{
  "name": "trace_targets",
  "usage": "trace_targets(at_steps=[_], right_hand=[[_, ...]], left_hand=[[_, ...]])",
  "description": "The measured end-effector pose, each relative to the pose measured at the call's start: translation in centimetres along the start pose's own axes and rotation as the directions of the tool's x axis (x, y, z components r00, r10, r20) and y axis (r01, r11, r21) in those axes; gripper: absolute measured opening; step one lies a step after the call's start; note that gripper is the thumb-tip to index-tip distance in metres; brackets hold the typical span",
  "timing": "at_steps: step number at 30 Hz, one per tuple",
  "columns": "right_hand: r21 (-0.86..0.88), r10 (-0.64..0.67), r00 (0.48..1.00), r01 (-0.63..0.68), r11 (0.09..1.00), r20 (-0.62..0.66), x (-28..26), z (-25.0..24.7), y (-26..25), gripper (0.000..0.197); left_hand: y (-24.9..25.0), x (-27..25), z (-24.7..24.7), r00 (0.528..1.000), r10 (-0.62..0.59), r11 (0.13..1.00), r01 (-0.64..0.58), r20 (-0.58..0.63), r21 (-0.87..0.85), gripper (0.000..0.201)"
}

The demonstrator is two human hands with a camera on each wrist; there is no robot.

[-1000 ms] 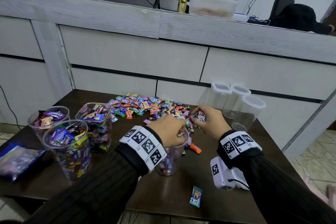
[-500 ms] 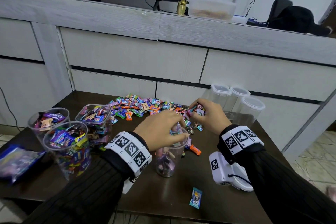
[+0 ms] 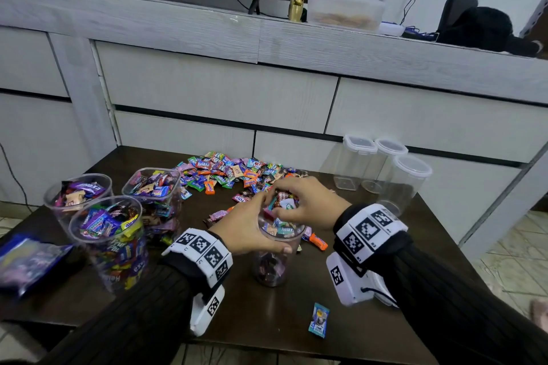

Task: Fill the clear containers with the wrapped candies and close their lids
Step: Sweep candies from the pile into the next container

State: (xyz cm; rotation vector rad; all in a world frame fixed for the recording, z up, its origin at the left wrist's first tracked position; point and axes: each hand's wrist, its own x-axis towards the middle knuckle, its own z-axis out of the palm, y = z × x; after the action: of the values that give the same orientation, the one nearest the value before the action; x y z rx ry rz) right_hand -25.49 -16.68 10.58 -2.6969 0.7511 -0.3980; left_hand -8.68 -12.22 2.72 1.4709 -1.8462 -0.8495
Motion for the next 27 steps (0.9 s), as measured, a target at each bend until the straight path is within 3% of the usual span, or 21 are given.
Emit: trace_targets(at_steps=[4, 7, 12, 24, 27], right_hand=[[-0.058, -0.021, 0.999, 0.024, 0.998, 0.044, 0.1, 1.7, -0.1, 0.022], [-0.103, -0.073, 0.997, 0.073, 0.992, 0.002, -0.2, 2.7, -0.1, 0.024], [-0.082, -0.081, 0.992, 0.073, 0.994, -0.098, -0.6, 3.0, -0.1, 0.022], [0.007, 0.046, 0.991, -0.046, 0.999, -0.125, -0.8, 3.4, 0.1, 0.039], [0.025, 0.024, 0.988, -0.021, 0.999, -0.155, -1.1, 3.5, 0.0, 0.033]], left_hand=[[-0.4, 0.2, 0.4, 0.997, -0.016, 0.997, 0.01, -0.07, -0.077, 0.09], [-0.7, 0.3, 0.8, 0.994, -0.014, 0.989, -0.002, -0.106, -0.147, 0.08], [-0.9, 0.3, 0.8, 0.998, 0.021, 0.969, -0.036, -0.062, -0.246, 0.083], [-1.2, 0.3, 0.7, 0.999, 0.03, 0.962, -0.033, -0.013, -0.27, 0.083], [-1.4, 0.2, 0.9, 0.999, 0.042, 0.941, -0.044, -0.015, -0.335, 0.088]])
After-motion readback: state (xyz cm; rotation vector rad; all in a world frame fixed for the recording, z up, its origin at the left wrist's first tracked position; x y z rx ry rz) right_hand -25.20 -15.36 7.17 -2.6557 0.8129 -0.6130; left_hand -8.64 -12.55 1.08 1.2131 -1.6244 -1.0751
